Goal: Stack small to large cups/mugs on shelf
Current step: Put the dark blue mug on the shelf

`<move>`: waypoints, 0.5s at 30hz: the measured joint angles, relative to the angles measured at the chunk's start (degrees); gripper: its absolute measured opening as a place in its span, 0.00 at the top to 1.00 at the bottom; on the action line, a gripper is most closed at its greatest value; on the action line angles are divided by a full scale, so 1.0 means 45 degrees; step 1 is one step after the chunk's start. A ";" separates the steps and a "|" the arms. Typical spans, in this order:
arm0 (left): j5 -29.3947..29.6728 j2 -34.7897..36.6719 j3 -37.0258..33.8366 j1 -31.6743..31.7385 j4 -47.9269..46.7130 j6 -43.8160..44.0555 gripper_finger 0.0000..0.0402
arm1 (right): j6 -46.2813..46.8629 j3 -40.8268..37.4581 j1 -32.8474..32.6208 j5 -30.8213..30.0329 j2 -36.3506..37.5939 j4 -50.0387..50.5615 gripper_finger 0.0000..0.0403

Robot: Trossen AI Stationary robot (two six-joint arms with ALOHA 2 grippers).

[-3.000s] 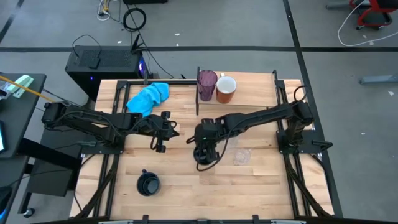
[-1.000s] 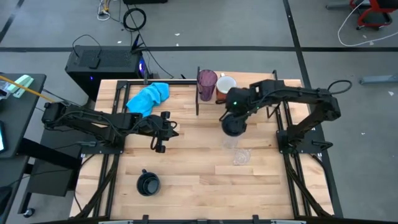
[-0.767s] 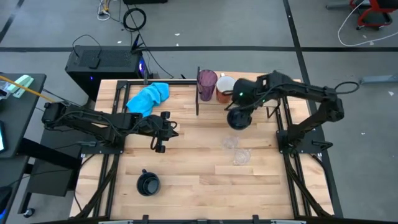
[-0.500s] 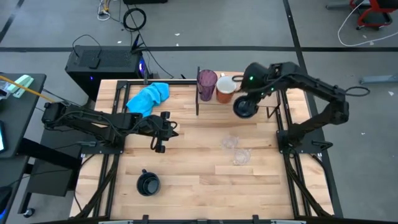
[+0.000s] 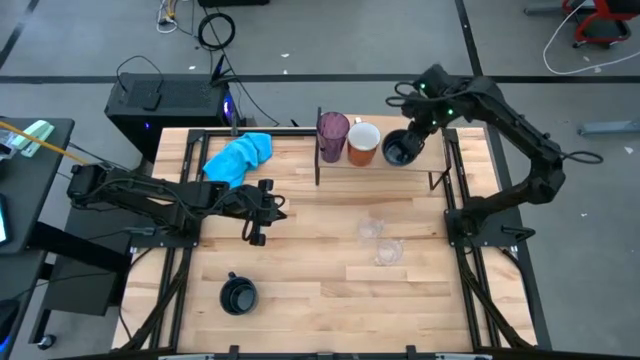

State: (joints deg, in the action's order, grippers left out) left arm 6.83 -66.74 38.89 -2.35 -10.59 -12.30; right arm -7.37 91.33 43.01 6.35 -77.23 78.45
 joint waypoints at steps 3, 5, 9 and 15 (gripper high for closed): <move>0.0000 0.0000 0.0000 -0.0005 -0.0002 -0.0003 0.97 | -0.0060 -0.0112 0.0430 -0.0007 -0.0163 -0.0002 0.95; 0.0000 0.0000 0.0000 0.0000 -0.0005 -0.0007 0.96 | -0.0116 -0.0240 0.0617 0.0036 -0.0287 -0.0013 0.95; 0.0000 0.0000 0.0000 -0.0005 -0.0005 -0.0012 0.94 | -0.0171 -0.0473 0.0703 0.0222 -0.0443 -0.0219 0.95; 0.0000 0.0000 0.0000 -0.0001 -0.0010 -0.0012 0.95 | -0.0245 -0.0566 0.0693 0.0272 -0.0468 -0.0286 0.92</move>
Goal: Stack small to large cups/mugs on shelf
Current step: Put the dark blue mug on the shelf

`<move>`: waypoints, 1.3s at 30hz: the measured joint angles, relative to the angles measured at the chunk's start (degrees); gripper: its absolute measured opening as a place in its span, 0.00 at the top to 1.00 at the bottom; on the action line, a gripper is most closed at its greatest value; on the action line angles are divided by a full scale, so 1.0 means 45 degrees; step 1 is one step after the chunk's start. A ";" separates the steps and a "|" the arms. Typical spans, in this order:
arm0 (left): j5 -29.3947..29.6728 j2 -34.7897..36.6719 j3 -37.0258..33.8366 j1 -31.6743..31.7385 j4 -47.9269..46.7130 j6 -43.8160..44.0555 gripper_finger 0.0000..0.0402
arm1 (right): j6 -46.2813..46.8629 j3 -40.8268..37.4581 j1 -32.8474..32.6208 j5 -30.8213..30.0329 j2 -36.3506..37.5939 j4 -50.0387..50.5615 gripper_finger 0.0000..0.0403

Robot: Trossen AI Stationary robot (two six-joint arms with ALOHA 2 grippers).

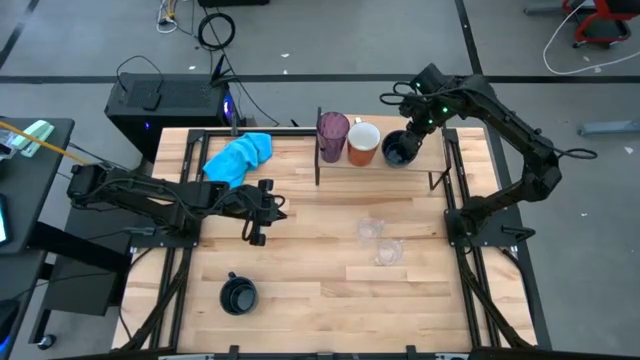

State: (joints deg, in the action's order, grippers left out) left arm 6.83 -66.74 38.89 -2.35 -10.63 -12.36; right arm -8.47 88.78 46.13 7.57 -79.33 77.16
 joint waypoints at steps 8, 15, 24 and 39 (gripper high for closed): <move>0.0000 0.0000 0.0000 -0.0004 -0.0019 0.0000 0.96 | 0.0069 -0.0007 0.0002 -0.0632 -0.0005 -0.0472 0.81; 0.0000 0.0000 0.0000 -0.0004 -0.0039 -0.0053 0.94 | 0.0118 -0.0007 0.0000 -0.0938 -0.0005 -0.0543 0.78; 0.0000 0.0000 0.0000 -0.0004 -0.0044 -0.0058 0.97 | -0.0017 0.0529 0.0000 -0.1015 -0.0015 -0.0212 0.78; 0.0005 0.0003 0.0002 -0.0004 -0.0316 -0.0410 0.97 | 0.1153 0.0370 -0.1393 -0.1337 0.0105 0.2863 0.78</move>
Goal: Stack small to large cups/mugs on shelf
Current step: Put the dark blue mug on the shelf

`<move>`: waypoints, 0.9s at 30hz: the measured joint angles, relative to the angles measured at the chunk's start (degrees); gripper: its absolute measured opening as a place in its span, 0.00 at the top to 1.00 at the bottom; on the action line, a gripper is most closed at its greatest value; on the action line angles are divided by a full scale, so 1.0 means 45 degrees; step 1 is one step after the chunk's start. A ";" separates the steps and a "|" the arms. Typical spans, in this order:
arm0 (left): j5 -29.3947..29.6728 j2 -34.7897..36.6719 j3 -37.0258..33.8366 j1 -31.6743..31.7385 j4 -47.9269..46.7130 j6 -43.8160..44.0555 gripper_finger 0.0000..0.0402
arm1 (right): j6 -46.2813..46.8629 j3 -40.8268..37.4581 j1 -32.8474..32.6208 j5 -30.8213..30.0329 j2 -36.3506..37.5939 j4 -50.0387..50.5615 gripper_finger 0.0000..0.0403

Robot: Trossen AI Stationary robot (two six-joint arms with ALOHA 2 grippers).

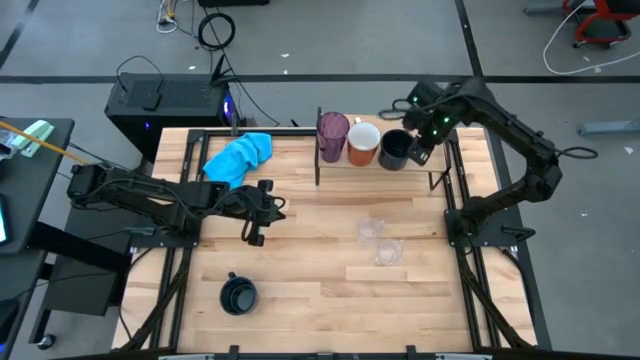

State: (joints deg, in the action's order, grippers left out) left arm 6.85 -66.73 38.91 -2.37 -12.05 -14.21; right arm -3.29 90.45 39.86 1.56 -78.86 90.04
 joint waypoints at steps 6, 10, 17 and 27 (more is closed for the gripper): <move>0.0000 0.0002 0.0002 0.0010 0.0034 -0.0134 0.96 | 0.0268 -0.0121 -0.0279 -0.1111 0.0073 -0.0036 0.78; 0.0001 0.0002 0.0000 0.0015 0.0034 -0.0134 0.94 | 0.0153 -0.0129 -0.0316 -0.1108 0.0118 -0.0009 0.78; 0.0005 0.0002 0.0002 0.0015 0.0039 -0.0129 0.97 | 0.0150 -0.0068 -0.0307 -0.1491 0.0293 0.0013 0.78; 0.0053 -0.0003 0.0002 0.0160 0.0040 -0.0124 0.94 | 0.0770 -0.0393 -0.0190 -0.3169 0.0691 -0.0021 0.78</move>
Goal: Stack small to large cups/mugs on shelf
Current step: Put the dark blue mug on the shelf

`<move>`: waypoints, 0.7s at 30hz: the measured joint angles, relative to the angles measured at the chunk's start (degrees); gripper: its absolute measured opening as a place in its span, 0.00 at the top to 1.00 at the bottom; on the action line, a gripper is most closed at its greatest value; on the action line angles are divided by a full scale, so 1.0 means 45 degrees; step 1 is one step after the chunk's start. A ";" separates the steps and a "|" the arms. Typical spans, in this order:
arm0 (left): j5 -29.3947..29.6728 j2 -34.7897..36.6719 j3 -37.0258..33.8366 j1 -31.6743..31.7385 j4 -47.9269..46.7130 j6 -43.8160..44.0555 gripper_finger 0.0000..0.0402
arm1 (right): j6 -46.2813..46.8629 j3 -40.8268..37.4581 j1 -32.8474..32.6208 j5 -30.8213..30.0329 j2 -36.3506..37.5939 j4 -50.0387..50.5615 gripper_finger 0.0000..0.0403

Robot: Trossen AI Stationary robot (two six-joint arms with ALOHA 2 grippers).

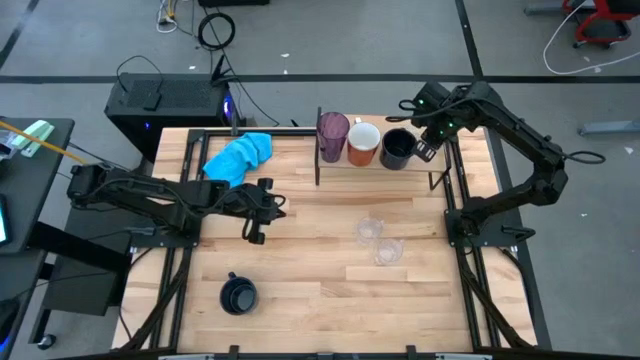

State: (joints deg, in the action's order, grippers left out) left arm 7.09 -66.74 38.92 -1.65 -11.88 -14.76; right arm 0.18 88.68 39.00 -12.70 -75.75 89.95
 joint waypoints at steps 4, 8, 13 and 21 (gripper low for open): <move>-0.0005 0.0003 0.0000 -0.0004 0.0000 0.0047 0.93 | -0.0038 -0.0768 -0.0131 0.0447 -0.0051 0.0008 0.78; -0.0002 0.0005 0.0000 -0.0004 0.0006 0.0036 0.95 | -0.0085 -0.1764 -0.0141 0.1092 -0.0053 -0.0368 0.78; -0.0005 0.0000 0.0000 -0.0005 0.0014 0.0033 0.97 | -0.0183 -0.2461 -0.0146 0.1121 -0.0062 -0.1684 0.78; -0.0005 0.0000 0.0000 0.0000 0.0014 0.0039 0.94 | -0.0619 -0.2515 -0.0141 0.1121 -0.0063 -0.2397 0.78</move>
State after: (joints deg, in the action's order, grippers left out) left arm 7.07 -66.74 38.92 -1.65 -11.81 -14.59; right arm -2.61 77.36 38.37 -7.66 -76.03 79.16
